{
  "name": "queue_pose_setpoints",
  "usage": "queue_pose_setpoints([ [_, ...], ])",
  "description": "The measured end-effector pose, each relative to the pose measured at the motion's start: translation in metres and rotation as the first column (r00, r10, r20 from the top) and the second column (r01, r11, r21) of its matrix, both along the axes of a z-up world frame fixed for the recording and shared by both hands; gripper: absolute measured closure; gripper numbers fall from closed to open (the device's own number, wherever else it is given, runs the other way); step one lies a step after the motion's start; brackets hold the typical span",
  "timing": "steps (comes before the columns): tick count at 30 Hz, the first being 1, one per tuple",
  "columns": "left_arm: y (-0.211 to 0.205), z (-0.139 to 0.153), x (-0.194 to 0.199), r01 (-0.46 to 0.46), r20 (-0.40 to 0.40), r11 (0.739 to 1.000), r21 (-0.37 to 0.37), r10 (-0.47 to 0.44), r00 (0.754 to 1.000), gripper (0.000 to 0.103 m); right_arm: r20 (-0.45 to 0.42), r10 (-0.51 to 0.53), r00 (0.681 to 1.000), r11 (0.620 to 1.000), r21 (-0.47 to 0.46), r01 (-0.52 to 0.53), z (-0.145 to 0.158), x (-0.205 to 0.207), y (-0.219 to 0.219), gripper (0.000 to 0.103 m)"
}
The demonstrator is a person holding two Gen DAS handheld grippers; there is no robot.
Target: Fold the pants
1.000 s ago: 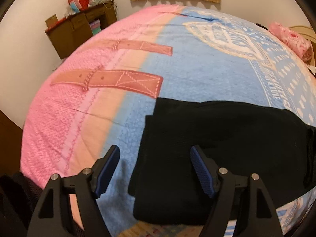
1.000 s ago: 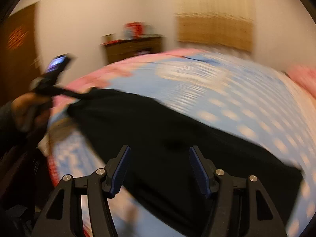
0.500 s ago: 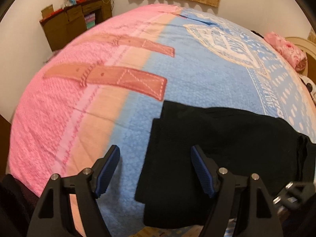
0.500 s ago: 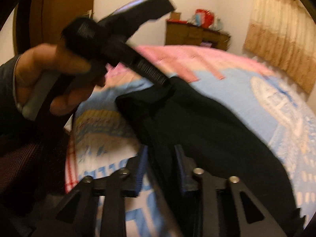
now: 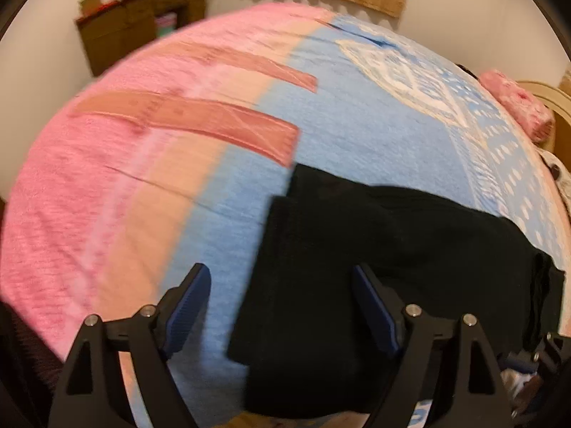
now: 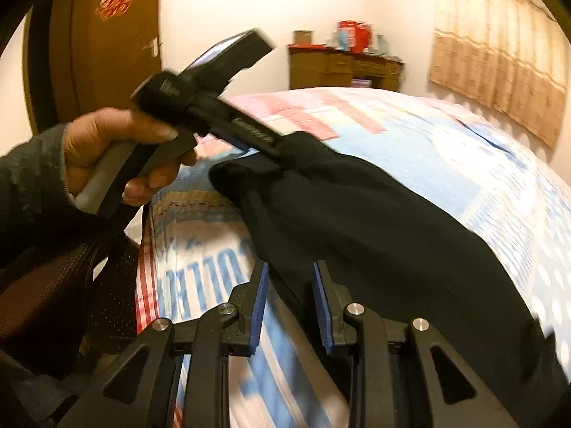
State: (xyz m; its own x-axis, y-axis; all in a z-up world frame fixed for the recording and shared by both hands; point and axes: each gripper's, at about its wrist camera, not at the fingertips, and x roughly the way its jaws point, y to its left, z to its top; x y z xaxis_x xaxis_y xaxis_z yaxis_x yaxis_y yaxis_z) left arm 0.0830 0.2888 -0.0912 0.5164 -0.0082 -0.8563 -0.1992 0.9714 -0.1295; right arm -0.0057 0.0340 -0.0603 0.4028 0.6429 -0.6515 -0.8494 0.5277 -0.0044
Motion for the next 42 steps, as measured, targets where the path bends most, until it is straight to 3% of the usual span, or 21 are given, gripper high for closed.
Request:
queue_pose_setpoints([
  [3,-0.011,-0.002,0.004,0.027,0.004,0.998,0.055,-0.027,1.0,0.018,-0.018,-0.055,0.998,0.998,0.042,0.056,0.002,-0.001,-0.03,0.074],
  [4,-0.011,-0.001,0.005,0.028,0.004,0.998,0.052,-0.028,1.0,0.023,-0.03,-0.078,0.997,0.995,0.062,0.079,0.003,0.0,-0.04,0.073],
  [5,-0.011,0.001,0.004,0.034,0.009,0.999,0.035,-0.034,0.999,0.036,-0.041,-0.094,0.995,0.992,0.078,0.097,0.005,-0.003,-0.046,0.073],
  [6,-0.012,0.003,0.003,0.041,0.012,0.999,0.033,-0.041,0.999,0.042,-0.055,-0.108,0.993,0.989,0.095,0.113,0.007,0.001,-0.054,0.073],
  [8,-0.022,0.008,0.0,0.075,0.016,0.997,0.03,-0.076,0.997,0.071,-0.076,-0.147,0.986,0.98,0.126,0.156,0.008,0.0,-0.068,0.073],
  [10,-0.031,0.011,-0.002,0.092,0.018,0.994,0.051,-0.093,0.995,0.08,-0.082,-0.178,0.981,0.971,0.148,0.189,0.007,0.002,-0.076,0.069],
  [14,-0.036,0.021,-0.009,0.071,0.043,0.995,0.07,-0.074,0.996,0.082,-0.113,-0.248,0.962,0.943,0.198,0.266,0.01,0.01,-0.096,0.064],
  [17,-0.039,0.041,-0.02,0.062,0.096,0.996,0.062,-0.068,0.993,0.082,-0.098,-0.315,0.944,0.928,0.179,0.328,0.007,0.011,-0.112,0.064],
  [22,-0.055,0.083,-0.034,0.09,0.191,0.995,0.038,-0.095,0.977,0.082,-0.171,-0.473,0.864,0.862,0.11,0.494,-0.011,0.025,-0.157,0.064],
  [24,-0.066,0.098,-0.037,0.111,0.219,0.993,0.025,-0.114,0.969,0.082,-0.198,-0.469,0.861,0.859,0.123,0.497,-0.015,0.026,-0.167,0.064],
  [30,-0.123,0.139,-0.046,0.211,0.29,0.977,0.03,-0.211,0.934,0.082,-0.166,-0.471,0.867,0.845,0.196,0.497,-0.002,0.013,-0.187,0.064],
  [35,-0.186,0.158,-0.047,0.313,0.309,0.949,0.017,-0.303,0.901,0.082,-0.176,-0.519,0.836,0.793,0.265,0.548,0.005,0.005,-0.221,0.064],
  [38,-0.229,0.162,-0.043,0.374,0.304,0.927,0.013,-0.36,0.882,0.082,-0.192,-0.56,0.806,0.744,0.312,0.591,0.007,-0.002,-0.247,0.064],
  [42,-0.303,0.154,-0.035,0.476,0.281,0.879,0.021,-0.462,0.841,0.082,-0.201,-0.629,0.751,0.662,0.369,0.653,0.011,-0.013,-0.287,0.064],
])
